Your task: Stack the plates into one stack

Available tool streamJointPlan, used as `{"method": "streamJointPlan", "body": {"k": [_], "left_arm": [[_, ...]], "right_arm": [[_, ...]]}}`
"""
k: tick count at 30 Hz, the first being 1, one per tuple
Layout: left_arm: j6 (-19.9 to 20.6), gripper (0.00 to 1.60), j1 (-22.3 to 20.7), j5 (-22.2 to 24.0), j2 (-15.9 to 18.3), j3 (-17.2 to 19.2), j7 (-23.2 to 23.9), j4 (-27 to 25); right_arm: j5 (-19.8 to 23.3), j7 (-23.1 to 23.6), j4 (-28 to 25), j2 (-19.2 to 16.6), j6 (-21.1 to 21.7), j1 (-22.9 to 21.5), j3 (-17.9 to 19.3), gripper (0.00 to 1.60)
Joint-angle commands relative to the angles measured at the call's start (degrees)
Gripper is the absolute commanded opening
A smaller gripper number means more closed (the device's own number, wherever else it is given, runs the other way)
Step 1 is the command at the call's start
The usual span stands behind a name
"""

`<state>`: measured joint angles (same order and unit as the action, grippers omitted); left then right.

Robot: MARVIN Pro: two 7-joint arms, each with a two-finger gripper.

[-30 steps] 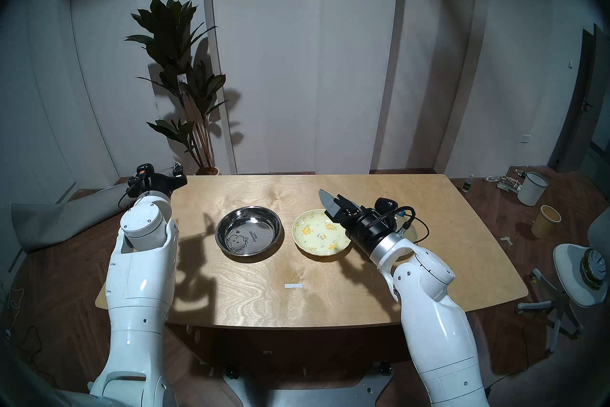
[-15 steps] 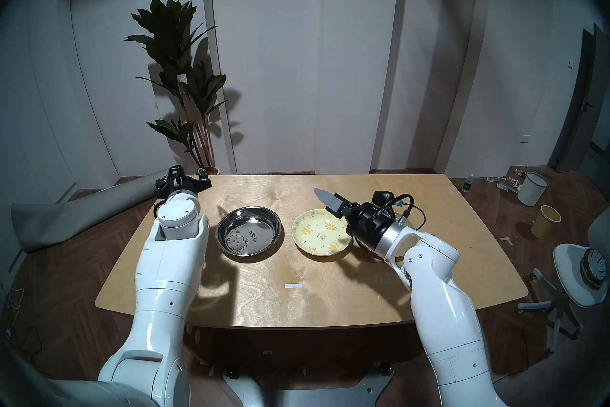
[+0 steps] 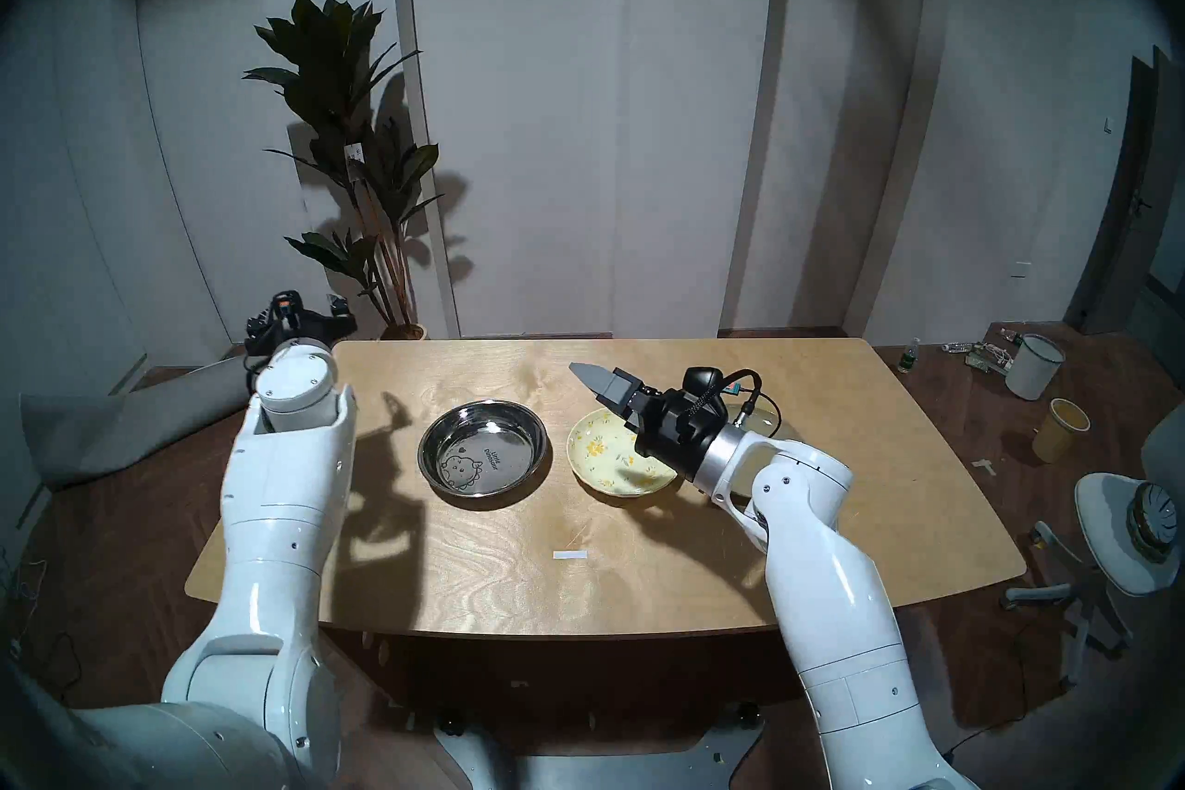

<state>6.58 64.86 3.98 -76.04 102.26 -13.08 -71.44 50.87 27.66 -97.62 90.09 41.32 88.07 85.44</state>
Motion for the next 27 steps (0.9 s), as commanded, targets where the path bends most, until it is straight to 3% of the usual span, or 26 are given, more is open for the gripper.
{"method": "streamJointPlan", "body": {"k": [1, 5, 13, 19, 26, 27], "left_arm": [[-1.65, 1.60, -4.30, 1.90, 6.58, 3.12, 6.88, 0.93], [-2.18, 1.60, -4.47, 4.03, 9.39, 2.83, 11.84, 3.12], [-2.34, 1.60, -6.25, 6.72, 11.51, 2.85, 19.15, 7.05], [-2.76, 1.60, -7.10, 7.88, 12.57, 3.02, 24.42, 9.09], [-3.20, 1.60, -7.87, 8.85, 13.37, 3.03, 28.16, 10.81], [-3.28, 1.60, -8.00, 9.02, 13.51, 3.03, 28.77, 11.09]], "right_arm": [[2.87, -0.70, -0.06, 1.48, 0.97, -0.70, -1.04, 1.60], [5.14, -1.25, 0.59, 1.44, 1.39, -0.27, -3.64, 1.60], [8.92, -5.28, 0.93, 0.59, -0.01, 1.48, -10.17, 1.60], [13.42, -9.57, -0.47, 0.20, -2.24, 1.94, -12.36, 1.60], [14.81, -16.32, -5.07, 0.25, -4.17, 1.41, -13.26, 1.60], [15.34, -17.50, -5.85, 0.22, -4.79, 1.43, -13.40, 1.47]]}}
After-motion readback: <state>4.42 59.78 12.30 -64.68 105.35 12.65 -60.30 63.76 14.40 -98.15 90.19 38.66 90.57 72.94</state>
